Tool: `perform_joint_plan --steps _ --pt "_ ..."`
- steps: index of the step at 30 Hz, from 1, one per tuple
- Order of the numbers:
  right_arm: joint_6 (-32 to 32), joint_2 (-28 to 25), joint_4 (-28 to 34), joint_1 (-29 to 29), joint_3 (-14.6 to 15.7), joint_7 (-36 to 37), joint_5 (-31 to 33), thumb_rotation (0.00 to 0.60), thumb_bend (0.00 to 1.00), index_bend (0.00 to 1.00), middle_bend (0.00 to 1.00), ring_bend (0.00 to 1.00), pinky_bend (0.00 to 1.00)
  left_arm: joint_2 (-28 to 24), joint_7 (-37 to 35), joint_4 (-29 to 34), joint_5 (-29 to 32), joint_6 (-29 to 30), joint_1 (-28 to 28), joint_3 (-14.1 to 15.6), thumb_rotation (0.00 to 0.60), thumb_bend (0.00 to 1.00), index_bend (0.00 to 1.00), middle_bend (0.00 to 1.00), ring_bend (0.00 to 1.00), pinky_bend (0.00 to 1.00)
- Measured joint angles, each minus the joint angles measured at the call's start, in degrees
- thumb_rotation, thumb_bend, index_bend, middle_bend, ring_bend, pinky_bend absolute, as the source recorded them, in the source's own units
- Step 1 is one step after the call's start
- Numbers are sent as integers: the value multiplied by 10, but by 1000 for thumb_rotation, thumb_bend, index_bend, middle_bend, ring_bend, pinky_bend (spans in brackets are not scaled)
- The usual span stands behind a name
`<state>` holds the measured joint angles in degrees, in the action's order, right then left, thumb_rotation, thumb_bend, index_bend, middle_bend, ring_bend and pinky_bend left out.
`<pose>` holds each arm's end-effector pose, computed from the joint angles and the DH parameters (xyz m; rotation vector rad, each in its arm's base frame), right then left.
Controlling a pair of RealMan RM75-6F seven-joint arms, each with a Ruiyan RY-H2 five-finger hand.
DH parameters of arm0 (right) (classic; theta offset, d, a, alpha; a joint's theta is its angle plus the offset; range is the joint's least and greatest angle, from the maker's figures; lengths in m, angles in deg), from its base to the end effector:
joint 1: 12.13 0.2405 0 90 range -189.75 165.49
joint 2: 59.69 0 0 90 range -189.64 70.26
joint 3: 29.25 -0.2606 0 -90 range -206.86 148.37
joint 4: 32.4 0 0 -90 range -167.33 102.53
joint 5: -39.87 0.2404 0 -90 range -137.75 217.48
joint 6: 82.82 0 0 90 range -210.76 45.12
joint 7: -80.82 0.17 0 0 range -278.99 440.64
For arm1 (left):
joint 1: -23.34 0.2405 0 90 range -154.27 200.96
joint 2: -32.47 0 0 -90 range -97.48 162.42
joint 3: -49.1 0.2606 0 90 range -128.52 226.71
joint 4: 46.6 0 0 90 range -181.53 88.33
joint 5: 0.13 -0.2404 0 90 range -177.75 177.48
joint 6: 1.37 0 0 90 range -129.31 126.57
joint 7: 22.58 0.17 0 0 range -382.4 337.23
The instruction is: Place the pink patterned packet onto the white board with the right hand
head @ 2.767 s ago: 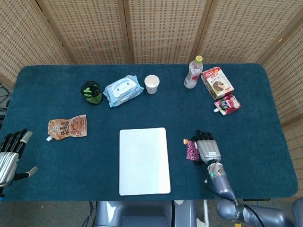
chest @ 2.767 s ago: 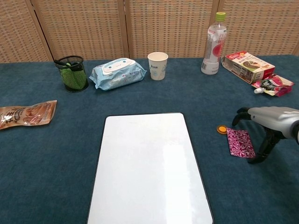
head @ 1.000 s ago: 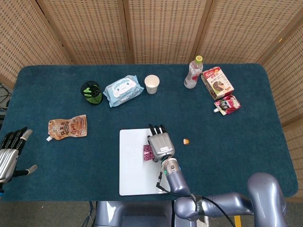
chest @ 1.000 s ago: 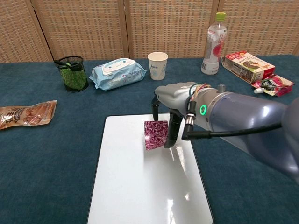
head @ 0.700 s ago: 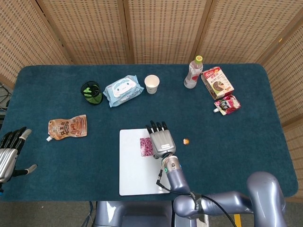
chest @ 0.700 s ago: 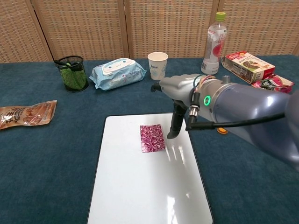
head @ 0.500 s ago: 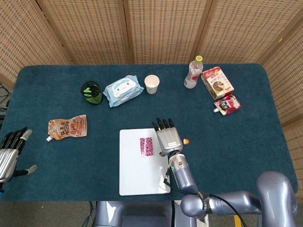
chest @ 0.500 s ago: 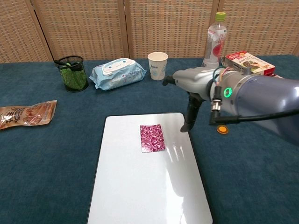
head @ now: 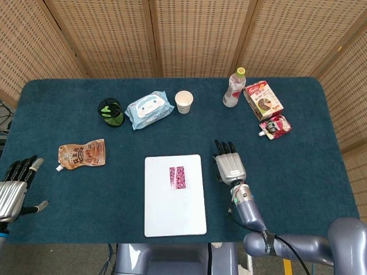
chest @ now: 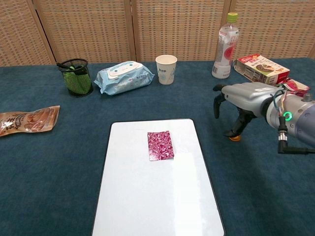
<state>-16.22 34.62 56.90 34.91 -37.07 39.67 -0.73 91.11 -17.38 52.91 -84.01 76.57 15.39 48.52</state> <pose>-0.1412 -0.3604 -0.0772 1.7525 -0.9530 0.6706 -0.3143 0.2136 0.1281 -1.5051 -0.9552 -0.7802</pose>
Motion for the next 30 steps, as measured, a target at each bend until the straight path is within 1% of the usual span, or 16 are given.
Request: perform_joint_plan --steps 6,20,30 --pt "-15 14 -35 -9 3 12 -11 600 311 386 0 0 0 0 0 0 3 -1 -1 -1 600 0 0 0 0 0" --pt "-32 16 -64 -23 5 13 -2 600 311 386 0 0 0 -1 -4 -1 2 -1 -1 0 600 0 0 0 0 0" --pt "-49 23 -86 -28 0 18 3 600 311 387 0 0 0 0 -2 0 3 -2 -2 0 600 0 0 0 0 0"
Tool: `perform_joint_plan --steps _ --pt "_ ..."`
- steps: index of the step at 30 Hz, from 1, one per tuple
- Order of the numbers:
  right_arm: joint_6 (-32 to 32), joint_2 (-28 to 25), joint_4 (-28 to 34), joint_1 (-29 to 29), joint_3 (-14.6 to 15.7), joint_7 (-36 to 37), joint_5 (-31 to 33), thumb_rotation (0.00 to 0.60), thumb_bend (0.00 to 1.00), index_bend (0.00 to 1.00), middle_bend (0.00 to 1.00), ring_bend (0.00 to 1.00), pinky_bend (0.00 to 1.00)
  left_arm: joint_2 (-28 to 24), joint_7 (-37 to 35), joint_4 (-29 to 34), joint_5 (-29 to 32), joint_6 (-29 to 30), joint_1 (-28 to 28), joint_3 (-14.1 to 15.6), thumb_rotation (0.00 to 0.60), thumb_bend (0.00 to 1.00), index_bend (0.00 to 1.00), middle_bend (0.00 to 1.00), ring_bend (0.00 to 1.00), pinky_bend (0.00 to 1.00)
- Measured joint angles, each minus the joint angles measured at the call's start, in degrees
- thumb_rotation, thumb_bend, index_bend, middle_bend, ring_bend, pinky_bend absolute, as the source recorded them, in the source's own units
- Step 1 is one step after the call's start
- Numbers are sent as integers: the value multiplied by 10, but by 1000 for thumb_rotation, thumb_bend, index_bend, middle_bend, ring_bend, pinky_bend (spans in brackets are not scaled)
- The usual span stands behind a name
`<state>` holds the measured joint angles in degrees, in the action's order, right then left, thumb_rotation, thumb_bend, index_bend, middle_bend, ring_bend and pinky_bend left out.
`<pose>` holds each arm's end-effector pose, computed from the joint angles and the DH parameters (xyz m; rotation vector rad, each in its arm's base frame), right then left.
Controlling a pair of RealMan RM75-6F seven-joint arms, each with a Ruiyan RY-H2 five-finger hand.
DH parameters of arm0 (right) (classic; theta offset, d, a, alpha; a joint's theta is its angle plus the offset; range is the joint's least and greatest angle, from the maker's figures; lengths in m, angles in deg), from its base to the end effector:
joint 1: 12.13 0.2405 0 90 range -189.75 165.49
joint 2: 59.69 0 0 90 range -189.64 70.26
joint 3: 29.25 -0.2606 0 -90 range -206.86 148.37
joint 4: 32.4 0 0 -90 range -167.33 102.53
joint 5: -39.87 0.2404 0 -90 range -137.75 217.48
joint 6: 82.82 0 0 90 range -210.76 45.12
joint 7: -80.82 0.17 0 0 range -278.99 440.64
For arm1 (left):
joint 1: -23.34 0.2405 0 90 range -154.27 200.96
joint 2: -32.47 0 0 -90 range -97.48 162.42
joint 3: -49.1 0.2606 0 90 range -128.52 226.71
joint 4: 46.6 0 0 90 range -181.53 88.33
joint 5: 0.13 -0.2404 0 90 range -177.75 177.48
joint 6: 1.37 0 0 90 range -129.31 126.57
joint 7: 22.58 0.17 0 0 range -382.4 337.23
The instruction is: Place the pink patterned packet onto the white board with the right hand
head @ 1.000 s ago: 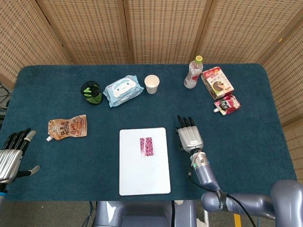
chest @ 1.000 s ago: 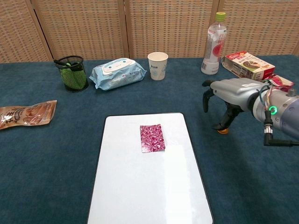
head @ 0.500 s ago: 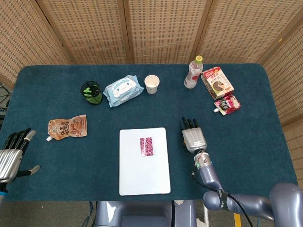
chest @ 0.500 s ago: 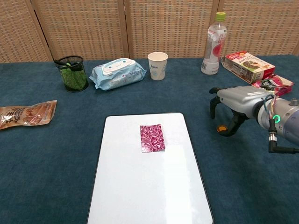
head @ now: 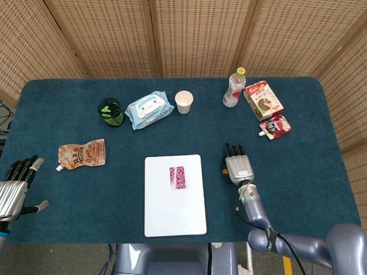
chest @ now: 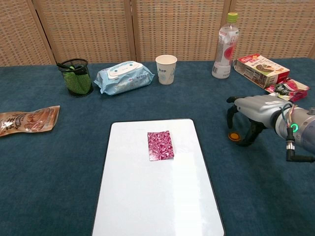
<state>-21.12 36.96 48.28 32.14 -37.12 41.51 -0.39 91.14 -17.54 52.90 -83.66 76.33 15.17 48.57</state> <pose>-0.1837 -0.3699 -0.0891 1.7207 -0.9919 0.5817 -0.3147 0.2145 0.1275 -1.5038 -0.9617 -0.7790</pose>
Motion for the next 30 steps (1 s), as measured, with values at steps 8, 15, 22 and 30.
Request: perform_joint_plan --steps 8,15,22,30 --pt "-7 9 -7 1 -7 -3 4 600 311 416 0 0 0 1 3 -1 3 -4 -2 0 600 0 0 0 0 0" --pt "-11 12 -14 2 -11 -14 16 600 337 477 0 0 0 1 3 -1 4 -4 -2 0 600 0 0 0 0 0" --pt "-15 12 -14 2 -14 -23 27 600 363 495 0 0 0 1 4 0 4 -3 -2 0 600 0 0 0 0 0" --pt "-13 10 -7 2 -18 -22 25 600 363 518 0 0 0 1 2 0 4 -3 -2 0 600 0 0 0 0 0"
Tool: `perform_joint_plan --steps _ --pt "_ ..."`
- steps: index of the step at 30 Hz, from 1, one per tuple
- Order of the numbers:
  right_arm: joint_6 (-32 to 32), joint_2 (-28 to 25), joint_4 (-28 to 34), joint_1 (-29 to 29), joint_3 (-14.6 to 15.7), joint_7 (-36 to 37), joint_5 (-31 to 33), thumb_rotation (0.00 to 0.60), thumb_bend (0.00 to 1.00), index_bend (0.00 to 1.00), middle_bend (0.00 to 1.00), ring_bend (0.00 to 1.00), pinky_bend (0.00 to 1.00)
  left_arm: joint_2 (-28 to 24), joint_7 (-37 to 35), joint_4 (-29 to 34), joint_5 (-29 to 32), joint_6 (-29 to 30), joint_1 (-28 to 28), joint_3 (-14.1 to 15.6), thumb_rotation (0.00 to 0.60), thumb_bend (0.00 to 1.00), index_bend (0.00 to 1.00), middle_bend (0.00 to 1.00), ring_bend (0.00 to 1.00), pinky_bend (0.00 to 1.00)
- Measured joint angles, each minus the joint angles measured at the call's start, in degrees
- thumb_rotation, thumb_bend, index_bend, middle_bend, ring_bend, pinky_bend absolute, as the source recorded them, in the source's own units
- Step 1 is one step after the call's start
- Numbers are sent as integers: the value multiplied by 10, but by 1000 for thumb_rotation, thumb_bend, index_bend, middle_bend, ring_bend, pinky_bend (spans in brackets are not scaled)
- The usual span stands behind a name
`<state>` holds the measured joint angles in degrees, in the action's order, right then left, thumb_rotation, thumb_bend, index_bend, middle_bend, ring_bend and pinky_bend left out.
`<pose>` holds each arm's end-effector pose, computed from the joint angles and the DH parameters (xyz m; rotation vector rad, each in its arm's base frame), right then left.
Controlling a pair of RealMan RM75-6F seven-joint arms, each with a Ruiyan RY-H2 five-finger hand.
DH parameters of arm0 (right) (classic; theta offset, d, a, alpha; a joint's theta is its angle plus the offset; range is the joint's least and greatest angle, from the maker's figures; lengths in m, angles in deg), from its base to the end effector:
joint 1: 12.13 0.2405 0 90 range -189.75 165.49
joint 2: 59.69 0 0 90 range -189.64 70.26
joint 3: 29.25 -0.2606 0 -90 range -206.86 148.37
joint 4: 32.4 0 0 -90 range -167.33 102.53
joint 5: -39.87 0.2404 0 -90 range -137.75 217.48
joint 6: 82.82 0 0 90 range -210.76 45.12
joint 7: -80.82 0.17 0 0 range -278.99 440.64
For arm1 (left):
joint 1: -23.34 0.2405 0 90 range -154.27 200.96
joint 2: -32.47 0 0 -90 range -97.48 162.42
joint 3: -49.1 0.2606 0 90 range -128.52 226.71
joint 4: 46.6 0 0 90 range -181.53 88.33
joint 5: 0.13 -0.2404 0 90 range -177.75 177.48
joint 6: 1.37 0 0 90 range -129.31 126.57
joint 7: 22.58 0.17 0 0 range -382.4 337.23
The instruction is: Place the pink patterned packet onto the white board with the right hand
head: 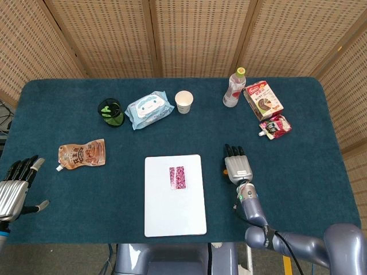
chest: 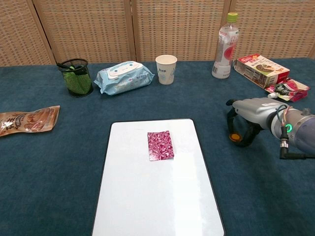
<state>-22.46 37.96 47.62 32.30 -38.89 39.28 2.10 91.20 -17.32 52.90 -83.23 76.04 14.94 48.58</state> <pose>-0.1815 -0.3730 -0.0944 1.7143 -1.0200 0.5566 -0.3153 0.2156 0.1268 -1.5040 -0.9642 -0.7730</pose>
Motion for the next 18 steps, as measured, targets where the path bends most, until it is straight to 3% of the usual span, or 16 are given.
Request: perform_joint_plan --steps 9,18 --pt "7 -17 67 16 -34 -2 1 600 363 518 0 0 0 -1 -6 -2 6 -6 -2 -2 600 0 0 0 0 0" --pt "21 4 118 83 -66 -74 42 600 363 518 0 0 0 -3 -10 -4 20 -17 -8 -6 600 0 0 0 0 0"
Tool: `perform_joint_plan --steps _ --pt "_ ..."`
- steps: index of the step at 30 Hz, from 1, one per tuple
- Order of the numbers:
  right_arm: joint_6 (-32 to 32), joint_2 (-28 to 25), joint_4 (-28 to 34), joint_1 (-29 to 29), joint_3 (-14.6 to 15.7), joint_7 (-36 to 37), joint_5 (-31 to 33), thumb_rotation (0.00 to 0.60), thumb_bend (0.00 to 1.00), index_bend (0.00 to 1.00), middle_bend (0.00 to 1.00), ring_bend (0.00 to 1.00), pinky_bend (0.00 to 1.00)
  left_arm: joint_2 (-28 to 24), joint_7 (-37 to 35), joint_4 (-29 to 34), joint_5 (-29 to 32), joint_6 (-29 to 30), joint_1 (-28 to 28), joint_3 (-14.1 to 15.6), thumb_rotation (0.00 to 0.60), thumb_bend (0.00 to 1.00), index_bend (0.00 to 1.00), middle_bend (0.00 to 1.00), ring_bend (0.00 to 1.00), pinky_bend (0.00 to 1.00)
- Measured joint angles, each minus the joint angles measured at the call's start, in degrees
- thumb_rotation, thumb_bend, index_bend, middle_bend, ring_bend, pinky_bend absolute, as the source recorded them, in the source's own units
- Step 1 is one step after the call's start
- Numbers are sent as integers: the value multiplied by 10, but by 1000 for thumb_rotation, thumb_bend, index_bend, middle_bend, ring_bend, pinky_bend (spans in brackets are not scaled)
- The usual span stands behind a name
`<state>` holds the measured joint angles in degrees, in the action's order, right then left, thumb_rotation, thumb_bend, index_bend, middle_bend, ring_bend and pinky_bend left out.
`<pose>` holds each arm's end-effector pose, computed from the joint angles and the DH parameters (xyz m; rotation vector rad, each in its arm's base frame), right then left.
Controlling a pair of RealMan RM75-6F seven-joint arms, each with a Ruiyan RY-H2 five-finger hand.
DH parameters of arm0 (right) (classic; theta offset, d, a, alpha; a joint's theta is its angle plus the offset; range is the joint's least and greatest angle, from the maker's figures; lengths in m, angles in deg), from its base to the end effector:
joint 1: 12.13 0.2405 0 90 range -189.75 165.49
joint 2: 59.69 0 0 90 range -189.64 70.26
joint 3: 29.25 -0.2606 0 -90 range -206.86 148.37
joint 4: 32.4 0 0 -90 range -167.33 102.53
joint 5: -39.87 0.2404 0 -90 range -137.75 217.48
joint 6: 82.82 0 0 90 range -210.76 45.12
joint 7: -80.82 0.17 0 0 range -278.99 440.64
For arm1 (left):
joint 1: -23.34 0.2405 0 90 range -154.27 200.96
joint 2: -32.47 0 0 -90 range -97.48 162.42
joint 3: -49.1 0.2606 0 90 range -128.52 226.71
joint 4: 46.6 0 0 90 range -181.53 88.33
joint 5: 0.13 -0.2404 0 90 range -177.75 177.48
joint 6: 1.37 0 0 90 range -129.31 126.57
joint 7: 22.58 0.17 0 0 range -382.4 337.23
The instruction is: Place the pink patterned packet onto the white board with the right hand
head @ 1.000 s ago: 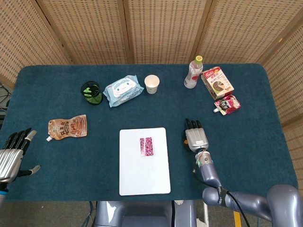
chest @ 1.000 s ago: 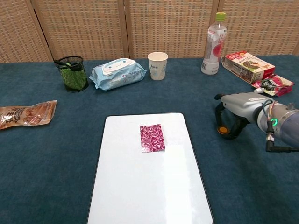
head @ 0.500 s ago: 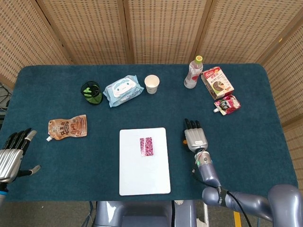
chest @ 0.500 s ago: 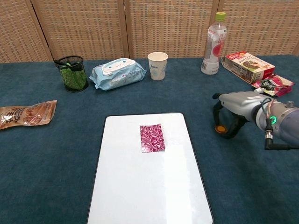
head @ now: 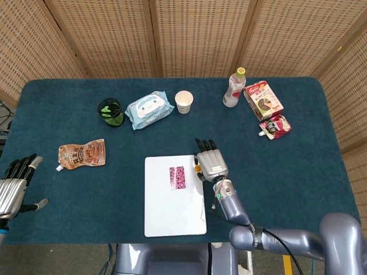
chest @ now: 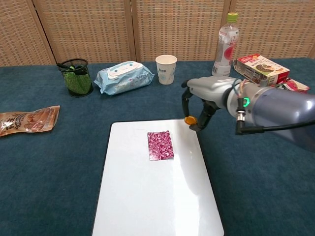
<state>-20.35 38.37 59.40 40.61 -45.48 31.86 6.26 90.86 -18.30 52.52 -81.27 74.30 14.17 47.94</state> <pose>-0.0655 -0.3675 -0.0960 1.8367 -1.0010 0.7314 -0.3203 0.2223 0.1287 -1.4891 -0.9899 -0.7595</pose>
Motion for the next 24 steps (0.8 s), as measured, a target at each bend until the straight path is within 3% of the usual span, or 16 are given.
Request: perform_joint_plan --steps 12,21,23,24 --pt "15 94 -69 73 -21 -63 76 600 363 518 0 0 0 0 -5 -8 22 -25 -10 -4 600 0 0 0 0 0" --pt "12 119 -97 87 -23 -59 89 600 363 518 0 0 0 0 -8 -9 27 -27 -12 -5 600 0 0 0 0 0" --pt "12 120 -98 87 -23 -59 90 600 361 489 0 0 0 0 -8 -9 27 -27 -12 -5 600 0 0 0 0 0" --pt "12 121 -100 88 -22 -59 92 600 339 425 0 0 0 -1 -9 -9 27 -27 -12 -5 600 0 0 0 0 0"
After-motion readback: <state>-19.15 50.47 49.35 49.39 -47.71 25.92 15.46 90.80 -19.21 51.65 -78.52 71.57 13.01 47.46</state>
